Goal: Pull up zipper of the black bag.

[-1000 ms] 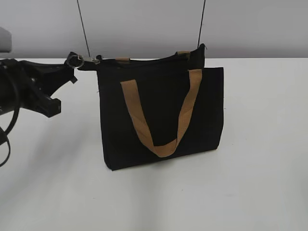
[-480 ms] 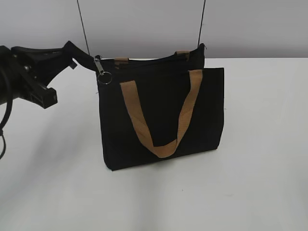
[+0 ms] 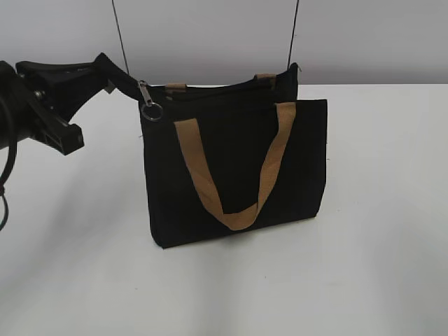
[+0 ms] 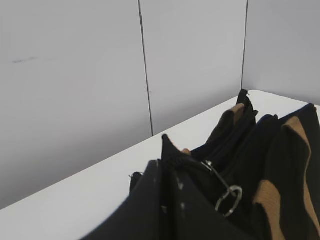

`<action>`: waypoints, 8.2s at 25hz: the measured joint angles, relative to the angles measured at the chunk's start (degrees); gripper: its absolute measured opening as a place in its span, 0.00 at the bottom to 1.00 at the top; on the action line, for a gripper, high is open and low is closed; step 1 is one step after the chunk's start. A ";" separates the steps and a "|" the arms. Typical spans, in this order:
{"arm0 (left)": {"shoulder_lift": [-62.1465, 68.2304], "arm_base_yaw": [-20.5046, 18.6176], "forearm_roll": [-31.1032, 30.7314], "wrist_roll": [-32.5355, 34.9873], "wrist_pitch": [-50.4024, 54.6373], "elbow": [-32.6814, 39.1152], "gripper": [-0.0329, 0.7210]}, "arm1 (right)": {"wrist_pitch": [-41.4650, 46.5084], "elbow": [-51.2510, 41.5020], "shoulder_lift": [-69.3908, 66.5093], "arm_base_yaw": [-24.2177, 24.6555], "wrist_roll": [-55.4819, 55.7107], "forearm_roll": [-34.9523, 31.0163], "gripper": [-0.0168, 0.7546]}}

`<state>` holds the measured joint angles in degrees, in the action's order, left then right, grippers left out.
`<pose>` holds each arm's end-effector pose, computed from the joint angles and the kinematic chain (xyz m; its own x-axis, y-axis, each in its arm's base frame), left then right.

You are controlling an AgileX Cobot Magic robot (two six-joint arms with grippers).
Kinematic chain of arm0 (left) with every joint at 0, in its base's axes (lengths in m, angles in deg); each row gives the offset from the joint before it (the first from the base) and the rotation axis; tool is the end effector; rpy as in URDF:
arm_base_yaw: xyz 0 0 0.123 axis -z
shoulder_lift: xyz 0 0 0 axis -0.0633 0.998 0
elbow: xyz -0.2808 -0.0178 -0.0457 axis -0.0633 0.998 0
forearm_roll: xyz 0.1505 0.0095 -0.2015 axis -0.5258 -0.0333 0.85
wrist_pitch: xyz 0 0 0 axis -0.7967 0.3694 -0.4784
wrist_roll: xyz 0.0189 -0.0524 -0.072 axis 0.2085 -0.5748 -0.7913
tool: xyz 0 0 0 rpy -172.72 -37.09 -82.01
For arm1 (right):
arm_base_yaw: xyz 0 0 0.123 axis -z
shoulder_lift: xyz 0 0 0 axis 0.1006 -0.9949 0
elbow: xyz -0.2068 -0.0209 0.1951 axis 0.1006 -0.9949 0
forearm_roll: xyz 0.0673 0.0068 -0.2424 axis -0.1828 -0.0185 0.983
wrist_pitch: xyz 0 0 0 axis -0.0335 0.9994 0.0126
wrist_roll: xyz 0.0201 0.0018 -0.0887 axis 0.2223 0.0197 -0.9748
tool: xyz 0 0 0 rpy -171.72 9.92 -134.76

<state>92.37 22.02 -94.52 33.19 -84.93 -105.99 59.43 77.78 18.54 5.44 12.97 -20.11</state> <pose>0.2229 -0.1071 0.2399 0.0780 0.1963 -0.9774 0.6203 0.7580 0.2017 0.0417 0.0314 0.2833 -0.5124 -0.2637 -0.8173 -0.4349 0.9003 -0.0179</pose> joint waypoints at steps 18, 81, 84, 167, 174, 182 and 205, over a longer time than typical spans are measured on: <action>0.00 0.00 -0.79 0.00 0.38 0.01 0.03 | -13.06 13.09 -48.68 -16.02 -45.39 -34.88 0.53; 0.00 0.00 -1.45 -0.46 8.31 0.01 0.03 | -26.41 41.84 -84.98 -31.72 -43.60 -46.01 0.02; 0.08 0.00 -1.45 -0.51 13.16 0.01 0.03 | -26.41 41.84 -83.08 -31.72 -42.66 -46.01 0.02; -21.07 11.19 15.42 -19.72 71.97 -6.22 0.58 | -7.89 29.81 -58.24 -16.63 -10.63 -7.09 0.52; -35.04 15.67 19.36 -14.87 83.45 -6.27 0.57 | -7.89 20.38 -38.81 -16.67 -6.73 -6.78 0.52; -52.96 15.98 23.50 -9.19 101.53 -6.27 0.56 | -1.81 12.67 -16.60 -16.69 7.23 2.76 0.52; -75.88 15.98 24.05 -4.87 112.29 -6.32 0.55 | 8.62 0.11 12.36 -16.74 24.58 23.52 0.52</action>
<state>16.49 38.00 -70.47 28.32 27.36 -112.31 68.05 77.88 30.91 -11.29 37.56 3.41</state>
